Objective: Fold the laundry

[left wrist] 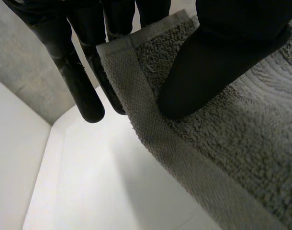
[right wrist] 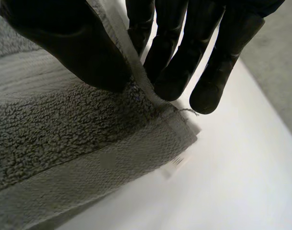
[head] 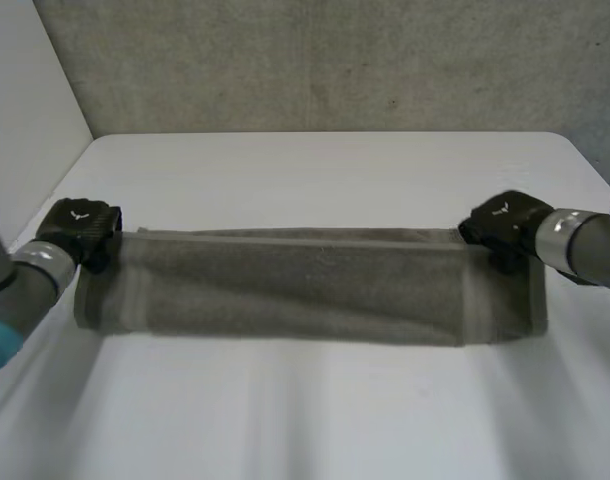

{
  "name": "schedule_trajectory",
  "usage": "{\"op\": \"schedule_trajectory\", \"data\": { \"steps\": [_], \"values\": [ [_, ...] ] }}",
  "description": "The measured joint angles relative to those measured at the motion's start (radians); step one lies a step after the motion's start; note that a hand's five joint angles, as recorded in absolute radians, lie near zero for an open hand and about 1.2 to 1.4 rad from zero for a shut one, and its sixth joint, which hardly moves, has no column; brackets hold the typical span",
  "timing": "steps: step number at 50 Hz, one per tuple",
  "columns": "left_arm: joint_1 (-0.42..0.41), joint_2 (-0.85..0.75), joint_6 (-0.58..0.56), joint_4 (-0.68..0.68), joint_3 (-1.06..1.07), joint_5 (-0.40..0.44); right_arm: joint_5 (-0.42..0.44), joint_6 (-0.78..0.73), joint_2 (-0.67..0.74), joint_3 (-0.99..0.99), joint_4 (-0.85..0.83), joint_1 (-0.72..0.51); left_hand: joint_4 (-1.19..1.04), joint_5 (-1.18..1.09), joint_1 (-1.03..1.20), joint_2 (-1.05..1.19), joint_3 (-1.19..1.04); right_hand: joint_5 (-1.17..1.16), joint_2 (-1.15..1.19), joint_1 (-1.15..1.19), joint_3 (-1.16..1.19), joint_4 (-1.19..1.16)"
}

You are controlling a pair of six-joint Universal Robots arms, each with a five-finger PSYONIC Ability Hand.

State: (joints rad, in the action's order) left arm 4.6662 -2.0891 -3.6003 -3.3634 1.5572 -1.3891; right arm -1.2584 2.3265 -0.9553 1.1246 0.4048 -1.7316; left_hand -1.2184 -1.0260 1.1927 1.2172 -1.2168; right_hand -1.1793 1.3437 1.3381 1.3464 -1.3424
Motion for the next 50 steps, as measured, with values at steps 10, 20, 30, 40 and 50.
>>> {"op": "schedule_trajectory", "data": {
  "steps": [10,20,30,40,50],
  "values": [
    [-0.034,-0.171,0.0,-0.023,-0.177,-0.051,-0.052,0.097,0.123,-0.095,-0.255,-0.038,0.0,0.0,0.001,0.0,0.0,0.0,0.0,0.0,0.0,0.0],
    [-0.059,-0.219,-0.002,-0.11,-0.208,-0.044,-0.101,0.095,0.206,-0.174,-0.322,-0.053,0.0,-0.005,0.005,0.0,0.0,0.0,0.0,0.0,0.0,0.0],
    [-0.069,-0.239,-0.004,-0.16,-0.201,-0.046,-0.121,0.131,0.243,-0.222,-0.338,-0.056,0.862,0.852,-0.827,-0.865,0.853,0.982,-0.948,-0.933,-0.378,0.921],
    [-0.067,-0.17,0.022,-0.157,-0.148,-0.047,-0.157,0.341,0.127,-0.175,-0.36,-0.047,1.046,0.99,-1.01,-1.044,1.044,1.117,-1.089,-1.098,-0.378,1.073],
    [-0.053,0.079,0.254,-0.158,0.004,-0.042,-0.156,0.408,-0.172,0.138,-0.37,-0.04,1.05,0.99,-1.018,-1.048,1.048,1.117,-1.089,-1.102,-0.378,1.073]
  ]
}}
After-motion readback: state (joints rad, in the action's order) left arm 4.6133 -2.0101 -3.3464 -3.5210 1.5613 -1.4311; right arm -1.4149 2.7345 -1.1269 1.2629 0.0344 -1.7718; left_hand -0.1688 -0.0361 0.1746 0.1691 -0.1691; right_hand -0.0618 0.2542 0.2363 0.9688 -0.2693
